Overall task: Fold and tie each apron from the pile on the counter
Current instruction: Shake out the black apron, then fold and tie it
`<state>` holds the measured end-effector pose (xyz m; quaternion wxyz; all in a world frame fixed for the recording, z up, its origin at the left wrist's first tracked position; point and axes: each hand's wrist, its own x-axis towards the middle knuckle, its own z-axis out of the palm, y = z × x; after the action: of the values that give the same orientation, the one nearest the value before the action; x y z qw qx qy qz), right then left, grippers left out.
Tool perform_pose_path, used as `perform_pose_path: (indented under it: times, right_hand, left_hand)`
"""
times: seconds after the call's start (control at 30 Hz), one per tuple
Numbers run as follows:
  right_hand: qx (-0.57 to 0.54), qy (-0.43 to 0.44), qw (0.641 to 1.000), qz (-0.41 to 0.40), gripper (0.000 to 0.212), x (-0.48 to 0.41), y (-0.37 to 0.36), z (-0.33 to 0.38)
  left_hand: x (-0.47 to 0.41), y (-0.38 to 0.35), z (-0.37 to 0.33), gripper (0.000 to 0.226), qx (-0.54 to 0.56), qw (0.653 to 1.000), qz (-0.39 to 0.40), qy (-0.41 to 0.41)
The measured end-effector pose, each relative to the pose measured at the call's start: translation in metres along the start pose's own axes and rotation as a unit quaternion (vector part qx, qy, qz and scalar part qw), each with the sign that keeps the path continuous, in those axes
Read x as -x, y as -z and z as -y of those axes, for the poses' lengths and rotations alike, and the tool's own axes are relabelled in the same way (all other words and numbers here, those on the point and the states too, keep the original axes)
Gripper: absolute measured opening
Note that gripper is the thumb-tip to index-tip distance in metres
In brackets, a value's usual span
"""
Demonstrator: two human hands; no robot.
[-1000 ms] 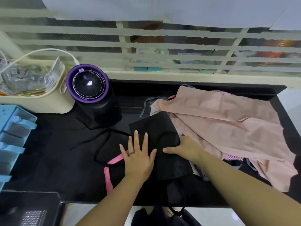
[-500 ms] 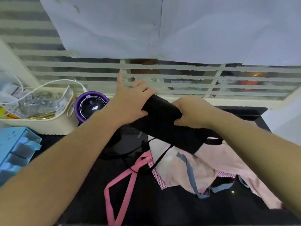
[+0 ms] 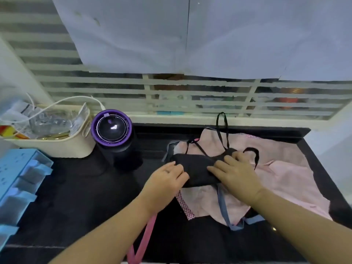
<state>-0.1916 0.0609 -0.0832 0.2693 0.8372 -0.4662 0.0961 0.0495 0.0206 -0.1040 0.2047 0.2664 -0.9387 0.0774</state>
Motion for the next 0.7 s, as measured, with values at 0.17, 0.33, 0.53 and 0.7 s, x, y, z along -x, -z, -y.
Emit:
perform_pose_path:
  times: [0.17, 0.33, 0.53, 0.7]
  right_hand:
    - [-0.079, 0.005, 0.975, 0.206, 0.057, 0.056, -0.030, 0.045]
    - [-0.133, -0.041, 0.955, 0.262, 0.061, 0.070, -0.037, 0.036]
    - [-0.358, -0.182, 0.842, 0.361, 0.019, 0.056, -0.023, 0.007]
    - [-0.436, -0.296, 0.764, 0.371, 0.015, 0.046, -0.034, -0.009]
  left_hand:
    - [0.053, -0.041, -0.028, 0.037, 0.110, 0.976, 0.185, 0.037]
    - [0.053, -0.040, -0.020, 0.020, 0.228, 0.914, 0.305, 0.139]
    - [0.039, -0.044, -0.004, 0.012, 0.388, 0.791, 0.269, 0.388]
    - [0.029, -0.050, 0.006, 0.021, 0.411, 0.721, 0.281, 0.481]
